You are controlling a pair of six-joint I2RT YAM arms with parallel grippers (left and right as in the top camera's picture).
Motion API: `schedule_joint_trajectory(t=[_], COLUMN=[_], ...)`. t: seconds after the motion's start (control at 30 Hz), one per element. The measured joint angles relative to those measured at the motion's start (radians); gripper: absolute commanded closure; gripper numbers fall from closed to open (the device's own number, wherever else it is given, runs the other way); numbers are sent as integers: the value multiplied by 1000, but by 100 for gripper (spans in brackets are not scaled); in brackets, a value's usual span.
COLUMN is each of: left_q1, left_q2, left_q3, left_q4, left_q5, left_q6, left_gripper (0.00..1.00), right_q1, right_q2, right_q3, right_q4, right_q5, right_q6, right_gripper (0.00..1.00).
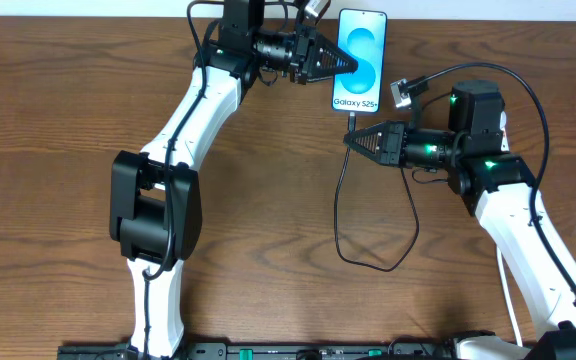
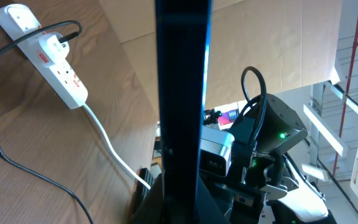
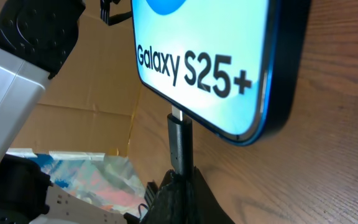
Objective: Plug charger to phone and switch on socket
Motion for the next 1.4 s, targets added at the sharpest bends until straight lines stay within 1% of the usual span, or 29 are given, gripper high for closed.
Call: schedule_joint_trajectory(t=[1.4], left_q1=[8], left_q2=[0], left_q3=[0], left_q4=[2], left_q5=[0], left_q6=[0], left_gripper=[93], right_q1=[-6], right_q2=[0], right_q3=[0], right_q4=[0], right_q5=[-4], right_q6=[-1], right_gripper=[99])
